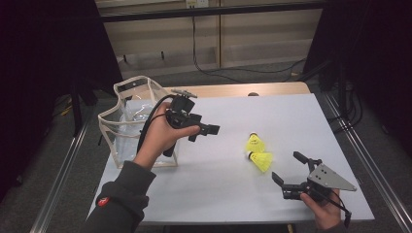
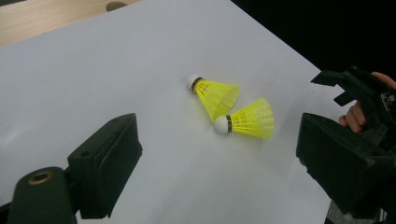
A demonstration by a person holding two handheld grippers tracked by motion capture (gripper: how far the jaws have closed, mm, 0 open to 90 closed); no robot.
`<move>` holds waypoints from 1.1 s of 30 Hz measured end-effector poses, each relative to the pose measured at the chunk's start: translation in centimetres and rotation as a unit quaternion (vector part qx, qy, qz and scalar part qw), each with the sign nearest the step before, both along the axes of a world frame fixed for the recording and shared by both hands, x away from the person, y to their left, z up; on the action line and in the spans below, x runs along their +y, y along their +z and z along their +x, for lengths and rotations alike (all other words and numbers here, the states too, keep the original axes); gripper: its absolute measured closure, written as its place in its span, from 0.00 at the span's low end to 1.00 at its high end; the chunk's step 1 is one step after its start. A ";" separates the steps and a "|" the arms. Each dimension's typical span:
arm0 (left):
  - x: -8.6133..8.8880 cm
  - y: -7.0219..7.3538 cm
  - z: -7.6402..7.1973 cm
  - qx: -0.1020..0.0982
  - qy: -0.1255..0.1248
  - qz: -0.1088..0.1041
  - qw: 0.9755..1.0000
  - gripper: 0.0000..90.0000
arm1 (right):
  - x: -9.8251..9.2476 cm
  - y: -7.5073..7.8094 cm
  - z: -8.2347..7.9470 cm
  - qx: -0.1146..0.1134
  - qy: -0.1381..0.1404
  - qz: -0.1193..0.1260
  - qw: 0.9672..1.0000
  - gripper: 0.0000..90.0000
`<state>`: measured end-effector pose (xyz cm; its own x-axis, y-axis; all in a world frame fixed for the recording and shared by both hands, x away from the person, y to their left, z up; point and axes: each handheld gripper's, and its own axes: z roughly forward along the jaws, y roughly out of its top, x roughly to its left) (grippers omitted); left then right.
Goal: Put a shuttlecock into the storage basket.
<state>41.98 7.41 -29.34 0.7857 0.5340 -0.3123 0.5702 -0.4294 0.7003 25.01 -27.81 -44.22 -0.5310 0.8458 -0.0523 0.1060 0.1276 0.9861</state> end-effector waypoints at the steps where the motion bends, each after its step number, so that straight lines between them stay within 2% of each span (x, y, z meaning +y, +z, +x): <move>1: -0.1 -0.1 0.0 0.001 0.001 -0.001 1.000 0.15 | 0.0 0.0 0.0 0.000 0.000 0.000 1.000 0.03; 33: -1.8 -2.7 -0.8 0.001 -0.023 0.006 1.000 0.15 | 0.0 0.0 0.0 -0.001 0.000 0.000 1.000 0.03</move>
